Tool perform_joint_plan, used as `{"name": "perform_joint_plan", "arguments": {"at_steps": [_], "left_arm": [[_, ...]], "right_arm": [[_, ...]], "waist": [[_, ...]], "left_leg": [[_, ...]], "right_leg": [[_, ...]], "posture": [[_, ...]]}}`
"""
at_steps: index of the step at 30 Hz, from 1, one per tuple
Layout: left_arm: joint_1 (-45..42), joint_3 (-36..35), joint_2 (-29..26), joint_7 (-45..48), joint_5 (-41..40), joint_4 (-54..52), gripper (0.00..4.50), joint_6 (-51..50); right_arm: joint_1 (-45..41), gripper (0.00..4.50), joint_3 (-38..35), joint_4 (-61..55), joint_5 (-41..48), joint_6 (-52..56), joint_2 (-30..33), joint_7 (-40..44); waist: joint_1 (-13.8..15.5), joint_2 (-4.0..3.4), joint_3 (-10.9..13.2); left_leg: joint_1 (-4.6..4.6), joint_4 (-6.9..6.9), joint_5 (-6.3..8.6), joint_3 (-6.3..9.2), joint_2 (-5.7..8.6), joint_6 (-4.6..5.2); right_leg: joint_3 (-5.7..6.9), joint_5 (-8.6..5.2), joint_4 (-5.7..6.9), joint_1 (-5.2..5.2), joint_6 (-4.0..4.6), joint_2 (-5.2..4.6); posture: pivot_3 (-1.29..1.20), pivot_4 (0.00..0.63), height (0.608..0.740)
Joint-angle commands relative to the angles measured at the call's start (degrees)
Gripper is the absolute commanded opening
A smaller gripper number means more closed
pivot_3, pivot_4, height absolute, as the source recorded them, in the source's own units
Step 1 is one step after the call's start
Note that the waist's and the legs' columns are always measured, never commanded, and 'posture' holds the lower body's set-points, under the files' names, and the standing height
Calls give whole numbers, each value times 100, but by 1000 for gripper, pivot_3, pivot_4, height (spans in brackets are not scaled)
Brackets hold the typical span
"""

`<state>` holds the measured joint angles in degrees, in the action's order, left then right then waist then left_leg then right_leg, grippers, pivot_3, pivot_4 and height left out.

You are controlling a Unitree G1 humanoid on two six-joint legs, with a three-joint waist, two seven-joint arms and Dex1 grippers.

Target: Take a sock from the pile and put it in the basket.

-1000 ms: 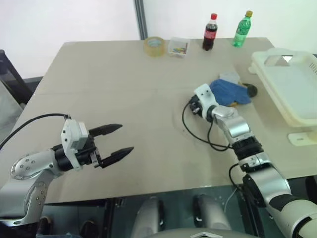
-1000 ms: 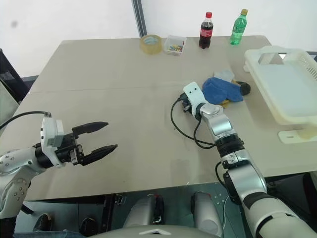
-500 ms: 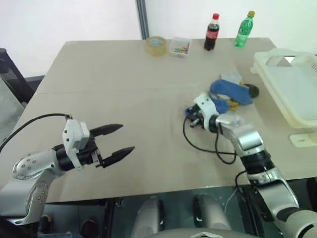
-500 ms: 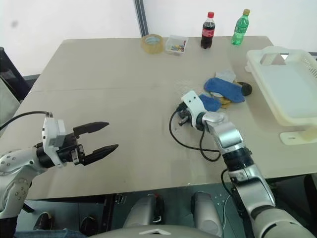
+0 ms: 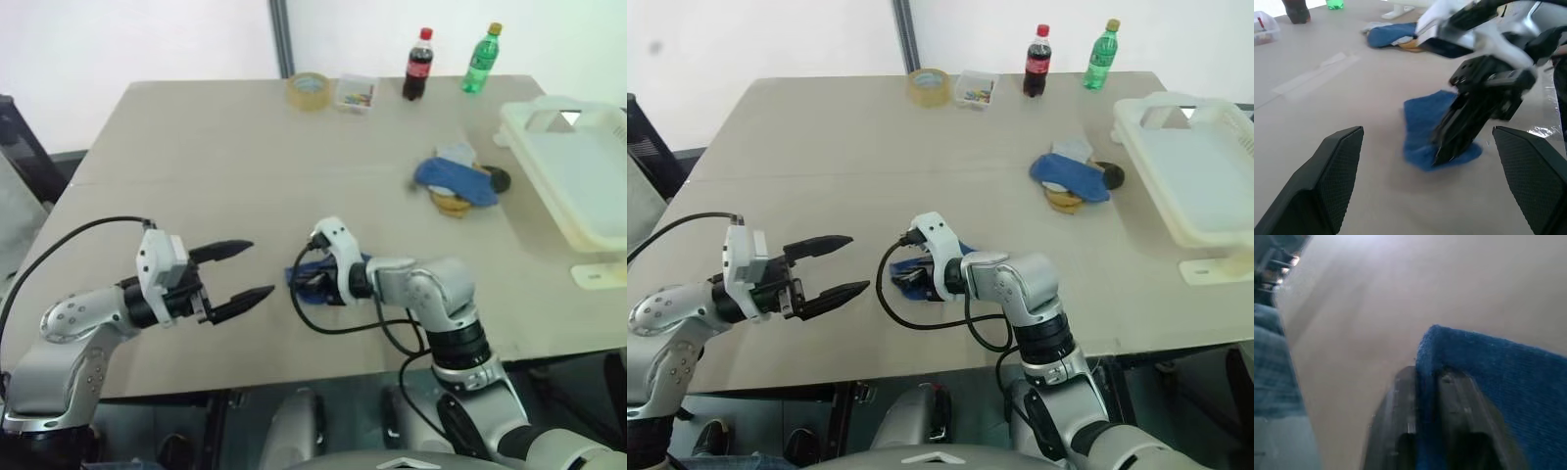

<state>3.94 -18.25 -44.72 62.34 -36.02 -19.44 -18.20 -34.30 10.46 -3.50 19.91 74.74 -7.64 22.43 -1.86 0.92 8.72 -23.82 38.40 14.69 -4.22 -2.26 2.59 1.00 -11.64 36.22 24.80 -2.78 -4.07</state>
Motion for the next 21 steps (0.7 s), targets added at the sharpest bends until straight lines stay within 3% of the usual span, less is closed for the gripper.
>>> {"name": "perform_joint_plan", "arguments": {"at_steps": [1, 4, 9, 15, 18, 21], "left_arm": [[-2, -54, -36, 30, -20, -97, 4500, 72], [67, -98, -36, 2, -40, -143, 4500, 57], [171, -139, -39, -5, -72, -188, 4500, 57], [2, -43, -72, 61, -46, -27, 4500, 68], [-178, 16, -101, 139, -23, 130, 4500, 72], [-304, 113, -86, 199, 22, 217, 4500, 99]], "right_arm": [[-194, 2219, -133, 536, -327, -1065, -475, -653], [-176, 3496, -333, 314, -40, -1234, -393, -738], [-118, 3496, -419, -812, 511, -654, 287, -356], [-208, 3496, -1176, -1860, 1366, 567, 816, -145], [-113, 3496, -1260, -1651, 1170, 317, 1454, -128], [179, 3496, -839, -1284, 816, -340, 2020, 17]], "waist": [[-7, -1, -3], [-9, -1, -4], [-22, -4, 2], [-16, -4, 1], [-13, -2, 1], [-15, -1, 0]], "left_leg": [[0, 0, 0, -3, 0, 0], [8, 0, 0, -2, -1, 0], [5, 1, -4, 2, -7, -6], [0, -5, -3, 6, -7, -4], [3, -4, -3, 6, -3, -4], [4, -3, -3, 3, 0, -4]], "right_leg": [[-3, 0, -7, -1, 0, -1], [-3, -2, -2, -4, 3, -1], [-2, -5, 8, 2, 9, 0], [3, -1, -2, 1, 2, 0], [4, -6, -2, -1, 10, 1], [3, -7, -2, -2, 10, 0]], "posture": [[0, 150, 740], [0, 150, 740], [0, 150, 740], [0, 150, 740], [0, 150, 740], [0, 150, 740]]}}
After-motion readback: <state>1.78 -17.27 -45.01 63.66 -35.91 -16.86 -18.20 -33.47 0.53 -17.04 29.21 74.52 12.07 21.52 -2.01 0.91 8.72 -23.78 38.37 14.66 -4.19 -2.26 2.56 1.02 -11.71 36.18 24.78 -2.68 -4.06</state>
